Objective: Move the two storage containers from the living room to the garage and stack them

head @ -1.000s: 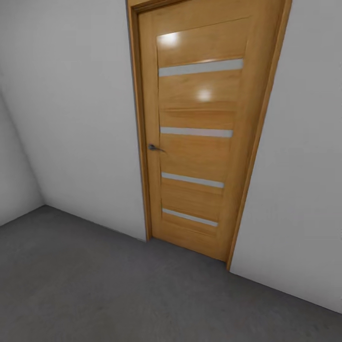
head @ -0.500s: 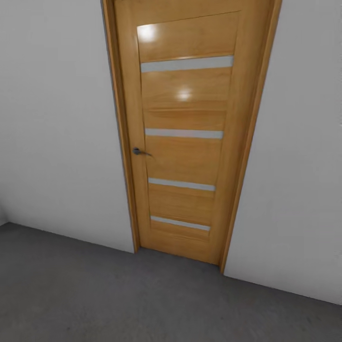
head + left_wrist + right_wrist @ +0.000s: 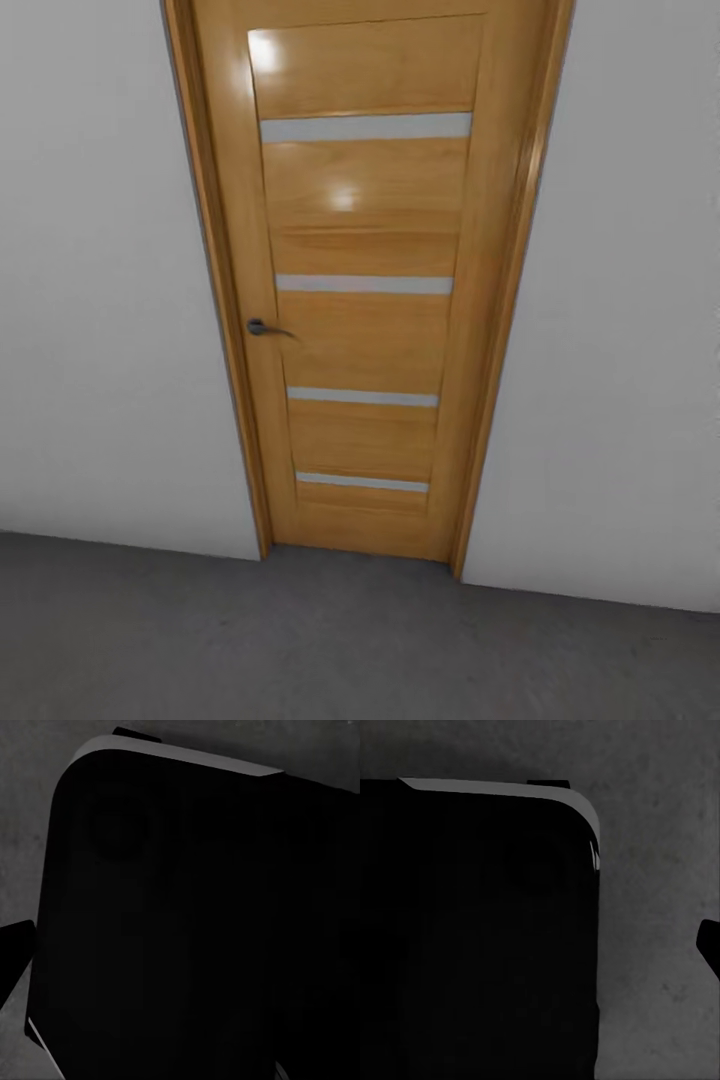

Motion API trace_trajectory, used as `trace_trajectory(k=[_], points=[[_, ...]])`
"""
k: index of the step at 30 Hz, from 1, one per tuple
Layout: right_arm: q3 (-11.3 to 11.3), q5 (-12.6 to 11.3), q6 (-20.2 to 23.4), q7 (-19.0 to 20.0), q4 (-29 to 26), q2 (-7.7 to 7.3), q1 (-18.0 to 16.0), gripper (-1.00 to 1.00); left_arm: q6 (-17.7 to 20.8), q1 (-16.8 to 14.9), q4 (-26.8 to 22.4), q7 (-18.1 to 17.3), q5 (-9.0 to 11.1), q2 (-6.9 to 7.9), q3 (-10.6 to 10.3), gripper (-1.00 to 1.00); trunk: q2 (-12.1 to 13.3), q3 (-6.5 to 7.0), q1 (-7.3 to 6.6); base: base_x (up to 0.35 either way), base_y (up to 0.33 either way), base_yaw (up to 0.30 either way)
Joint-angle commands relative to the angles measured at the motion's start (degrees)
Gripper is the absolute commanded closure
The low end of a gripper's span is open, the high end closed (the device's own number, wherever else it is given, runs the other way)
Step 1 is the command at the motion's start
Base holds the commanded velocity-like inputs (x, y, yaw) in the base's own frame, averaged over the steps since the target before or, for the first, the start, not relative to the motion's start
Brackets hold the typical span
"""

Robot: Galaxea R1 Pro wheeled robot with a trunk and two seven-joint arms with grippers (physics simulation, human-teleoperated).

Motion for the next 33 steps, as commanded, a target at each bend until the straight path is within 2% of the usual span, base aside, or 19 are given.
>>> trace_trajectory(k=[1,17,23,33], points=[[-0.01,0.02,-0.22,-0.01,0.03,0.00,-0.01,-1.00,-0.08,-0.01,-0.01,0.03,0.18,-0.02,0.26,-1.00,-0.02,-0.04,0.02,0.191,0.320,-0.287],[0.01,0.04,-0.31,-0.01,0.02,0.01,-0.01,-1.00,-0.08,-0.01,-0.02,0.04,0.18,-0.02,0.33,-1.00,-0.02,-0.04,0.02,0.189,0.320,-0.280],[0.02,0.10,-0.23,-0.01,0.02,-0.01,-0.01,-1.00,-0.08,-0.01,-0.03,0.04,0.18,-0.02,0.35,-1.00,-0.02,-0.04,0.02,0.119,0.168,-0.080],[0.28,0.27,-0.04,0.24,-0.11,-0.01,-0.01,-1.00,-0.08,-0.01,-0.03,0.04,0.25,-0.02,0.48,-1.00,-0.02,-0.04,0.02,0.017,0.023,-0.007]])
